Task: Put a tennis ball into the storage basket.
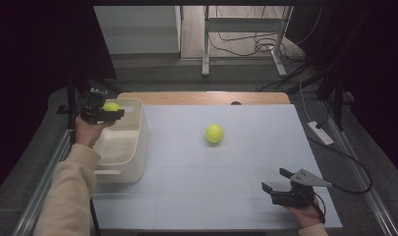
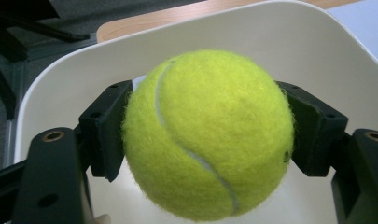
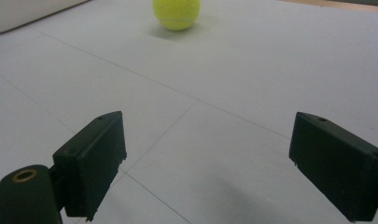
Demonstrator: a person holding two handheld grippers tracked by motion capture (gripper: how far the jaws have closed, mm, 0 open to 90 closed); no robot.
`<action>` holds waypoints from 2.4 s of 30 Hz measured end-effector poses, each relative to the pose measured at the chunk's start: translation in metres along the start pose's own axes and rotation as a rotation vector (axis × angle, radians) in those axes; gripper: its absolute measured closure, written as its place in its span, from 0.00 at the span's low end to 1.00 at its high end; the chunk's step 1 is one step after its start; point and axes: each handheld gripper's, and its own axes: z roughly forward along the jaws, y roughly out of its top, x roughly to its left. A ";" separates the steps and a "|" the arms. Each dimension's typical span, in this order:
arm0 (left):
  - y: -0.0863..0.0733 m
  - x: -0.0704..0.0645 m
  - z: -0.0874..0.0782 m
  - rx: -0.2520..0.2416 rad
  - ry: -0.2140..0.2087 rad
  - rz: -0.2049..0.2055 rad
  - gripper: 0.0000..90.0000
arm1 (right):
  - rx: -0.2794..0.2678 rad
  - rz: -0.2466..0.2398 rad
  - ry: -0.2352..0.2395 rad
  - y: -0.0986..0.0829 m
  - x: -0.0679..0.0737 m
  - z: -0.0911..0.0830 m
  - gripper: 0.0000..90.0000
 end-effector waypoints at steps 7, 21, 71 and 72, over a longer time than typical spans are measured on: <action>0.001 0.000 -0.012 -0.086 -0.070 -0.065 0.10 | -0.004 0.003 0.001 0.000 0.000 -0.001 0.12; -0.008 -0.015 -0.028 -0.178 -0.247 -0.034 0.08 | -0.004 0.011 -0.002 0.001 -0.002 0.000 0.12; -0.015 -0.092 -0.065 -0.327 -0.495 0.128 0.08 | -0.021 0.011 -0.009 0.002 -0.003 0.000 0.12; -0.014 -0.093 -0.065 -0.327 -0.497 0.132 0.08 | -0.021 0.011 -0.009 0.002 -0.002 0.000 0.12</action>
